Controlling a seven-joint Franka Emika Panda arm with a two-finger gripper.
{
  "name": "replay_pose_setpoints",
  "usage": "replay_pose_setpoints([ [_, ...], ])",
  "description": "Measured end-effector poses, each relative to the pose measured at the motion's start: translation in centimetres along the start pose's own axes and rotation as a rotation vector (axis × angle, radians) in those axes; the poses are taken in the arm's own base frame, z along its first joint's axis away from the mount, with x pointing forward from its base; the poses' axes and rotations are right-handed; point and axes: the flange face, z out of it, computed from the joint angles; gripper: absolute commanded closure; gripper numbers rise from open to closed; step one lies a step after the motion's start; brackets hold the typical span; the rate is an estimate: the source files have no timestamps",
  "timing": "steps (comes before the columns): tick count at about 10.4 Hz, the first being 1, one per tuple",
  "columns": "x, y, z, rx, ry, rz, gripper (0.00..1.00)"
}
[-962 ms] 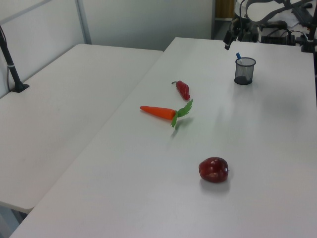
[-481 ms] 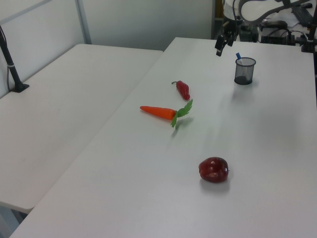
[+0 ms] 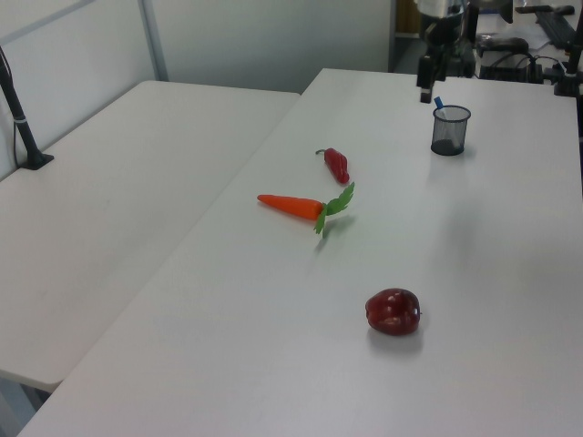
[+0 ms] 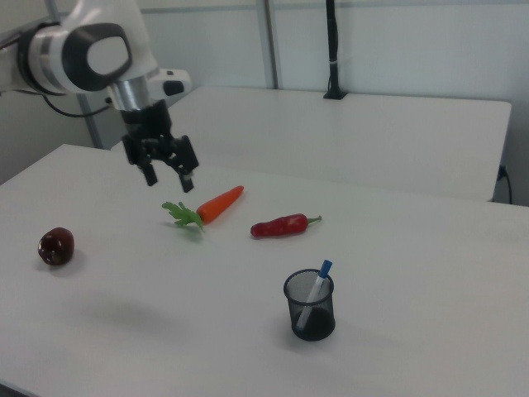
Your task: Place marker
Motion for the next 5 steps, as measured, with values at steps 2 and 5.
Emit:
replay_pose_setpoints([
  [2, -2.3, -1.5, -2.5, 0.011, -0.03, -0.027, 0.0],
  [5, -3.3, -1.0, -4.8, 0.02, -0.019, -0.018, 0.0],
])
